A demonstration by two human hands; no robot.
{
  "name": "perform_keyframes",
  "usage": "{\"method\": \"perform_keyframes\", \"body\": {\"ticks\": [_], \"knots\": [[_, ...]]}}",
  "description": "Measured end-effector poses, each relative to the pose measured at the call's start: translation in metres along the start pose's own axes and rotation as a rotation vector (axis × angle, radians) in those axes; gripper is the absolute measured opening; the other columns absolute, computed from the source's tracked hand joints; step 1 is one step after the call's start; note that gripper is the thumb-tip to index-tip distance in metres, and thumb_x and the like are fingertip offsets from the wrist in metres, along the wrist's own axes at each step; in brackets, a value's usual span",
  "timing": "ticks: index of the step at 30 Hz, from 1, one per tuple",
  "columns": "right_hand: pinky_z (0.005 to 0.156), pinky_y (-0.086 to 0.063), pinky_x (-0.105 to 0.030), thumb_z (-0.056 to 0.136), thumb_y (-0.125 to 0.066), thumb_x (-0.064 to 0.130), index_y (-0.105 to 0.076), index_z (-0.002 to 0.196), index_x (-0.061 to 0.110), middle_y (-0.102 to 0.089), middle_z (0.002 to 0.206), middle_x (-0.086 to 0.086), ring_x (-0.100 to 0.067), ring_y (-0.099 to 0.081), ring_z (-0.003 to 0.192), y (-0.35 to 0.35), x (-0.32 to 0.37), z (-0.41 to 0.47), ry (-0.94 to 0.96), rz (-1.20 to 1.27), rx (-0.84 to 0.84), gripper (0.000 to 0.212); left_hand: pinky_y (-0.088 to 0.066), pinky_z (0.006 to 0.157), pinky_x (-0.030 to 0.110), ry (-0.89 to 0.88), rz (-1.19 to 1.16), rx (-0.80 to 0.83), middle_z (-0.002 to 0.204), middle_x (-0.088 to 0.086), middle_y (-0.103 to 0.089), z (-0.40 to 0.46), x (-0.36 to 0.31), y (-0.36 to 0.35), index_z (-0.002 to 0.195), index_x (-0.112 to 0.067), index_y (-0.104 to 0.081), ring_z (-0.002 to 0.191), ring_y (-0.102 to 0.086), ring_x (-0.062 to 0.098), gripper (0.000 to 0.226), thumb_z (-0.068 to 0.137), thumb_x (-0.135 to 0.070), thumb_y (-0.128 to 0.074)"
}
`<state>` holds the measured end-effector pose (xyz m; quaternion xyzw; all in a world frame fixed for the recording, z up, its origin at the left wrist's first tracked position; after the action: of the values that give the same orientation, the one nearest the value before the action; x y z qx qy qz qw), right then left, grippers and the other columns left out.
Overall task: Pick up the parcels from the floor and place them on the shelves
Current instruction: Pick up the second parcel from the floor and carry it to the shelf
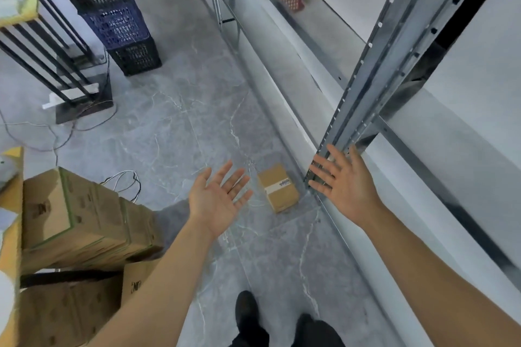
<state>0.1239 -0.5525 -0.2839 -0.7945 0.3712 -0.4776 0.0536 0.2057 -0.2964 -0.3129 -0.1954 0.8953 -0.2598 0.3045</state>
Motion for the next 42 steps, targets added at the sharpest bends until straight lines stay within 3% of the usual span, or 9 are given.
{"method": "perform_keyframes", "body": {"ticks": [8,12,22,27,31,34,38,40,42], "knots": [[0.118,-0.037,-0.051,0.106,-0.025,0.056,-0.036,0.159,0.027,-0.039,0.165,-0.007,-0.026,-0.038,0.151,0.025,-0.039,0.151,-0.099,-0.25,-0.045,0.062,-0.047,0.107,0.052,0.036,0.071,-0.108,0.142,0.01,-0.065,0.142,0.002,0.023,0.141,-0.021,-0.063,0.134,-0.057,0.03,0.05,0.103,-0.047,-0.043],[0.119,-0.031,-0.049,0.106,-0.023,0.056,-0.03,0.161,0.028,-0.029,0.17,-0.004,-0.025,-0.028,0.156,0.074,-0.093,0.263,-0.216,-0.358,-0.06,0.062,-0.04,0.116,0.054,0.085,0.095,-0.215,0.146,0.008,-0.061,0.241,0.038,0.061,0.145,-0.023,-0.059,0.139,-0.053,0.031,0.049,0.105,-0.045,-0.042],[0.118,-0.03,-0.051,0.102,-0.029,0.063,-0.032,0.159,0.036,-0.024,0.171,0.004,-0.019,-0.024,0.157,0.207,-0.231,0.471,-0.482,-0.6,-0.142,0.063,-0.037,0.117,0.054,0.138,0.153,-0.393,0.16,0.003,-0.049,0.463,0.122,0.123,0.154,-0.028,-0.049,0.15,-0.041,0.027,0.05,0.107,-0.042,-0.039],[0.117,-0.035,-0.047,0.099,-0.038,0.065,-0.029,0.162,0.03,-0.023,0.172,0.0,-0.022,-0.027,0.156,0.251,-0.282,0.526,-0.617,-0.721,-0.192,0.073,-0.026,0.123,0.053,0.259,0.237,-0.43,0.171,0.0,-0.031,0.537,0.166,0.166,0.161,-0.029,-0.035,0.158,-0.026,0.022,0.057,0.107,-0.049,-0.034],[0.127,-0.021,-0.05,0.1,-0.032,0.068,-0.023,0.163,0.028,-0.016,0.173,-0.002,-0.024,-0.019,0.158,0.273,-0.314,0.555,-0.714,-0.788,-0.19,0.075,-0.03,0.125,0.053,0.26,0.348,-0.541,0.172,0.0,-0.028,0.571,0.197,0.183,0.162,-0.022,-0.033,0.157,-0.028,0.022,0.058,0.108,-0.043,-0.04],[0.127,-0.019,-0.047,0.104,-0.03,0.062,-0.023,0.163,0.029,-0.022,0.172,-0.001,-0.024,-0.022,0.158,0.282,-0.332,0.574,-0.699,-0.82,-0.194,0.068,-0.026,0.127,0.053,0.192,0.455,-0.599,0.17,-0.004,-0.032,0.597,0.212,0.192,0.161,-0.024,-0.035,0.156,-0.03,0.026,0.054,0.11,-0.039,-0.041],[0.126,-0.015,-0.048,0.104,-0.026,0.063,-0.009,0.165,0.034,-0.017,0.174,0.002,-0.024,-0.018,0.159,0.285,-0.35,0.594,-0.655,-0.859,-0.174,0.07,-0.022,0.128,0.05,0.307,0.455,-0.581,0.174,0.0,-0.024,0.625,0.23,0.194,0.163,-0.024,-0.031,0.159,-0.023,0.024,0.059,0.108,-0.045,-0.042],[0.126,-0.014,-0.047,0.104,-0.025,0.062,-0.015,0.165,0.032,-0.019,0.173,0.0,-0.024,-0.018,0.159,0.283,-0.355,0.6,-0.678,-0.819,-0.203,0.068,-0.024,0.126,0.05,0.423,0.472,-0.525,0.174,0.004,-0.024,0.632,0.242,0.192,0.165,-0.023,-0.025,0.159,-0.025,0.023,0.067,0.107,-0.054,-0.036],[0.125,-0.016,-0.044,0.105,-0.023,0.06,-0.034,0.16,0.026,-0.033,0.168,-0.004,-0.023,-0.027,0.156,0.277,-0.354,0.599,-0.711,-0.742,-0.194,0.066,-0.024,0.124,0.049,0.492,0.502,-0.454,0.173,0.003,-0.028,0.633,0.251,0.186,0.165,-0.019,-0.024,0.157,-0.029,0.021,0.07,0.107,-0.058,-0.027]]}}
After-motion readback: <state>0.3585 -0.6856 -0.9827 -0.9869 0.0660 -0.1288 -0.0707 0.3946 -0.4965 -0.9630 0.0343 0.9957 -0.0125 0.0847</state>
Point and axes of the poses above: each hand's wrist, its own z-axis towards the middle knuckle, its own y-axis out of the back of the hand, x = y × z, the point moved 2 cm from there along z, towards the middle knuckle
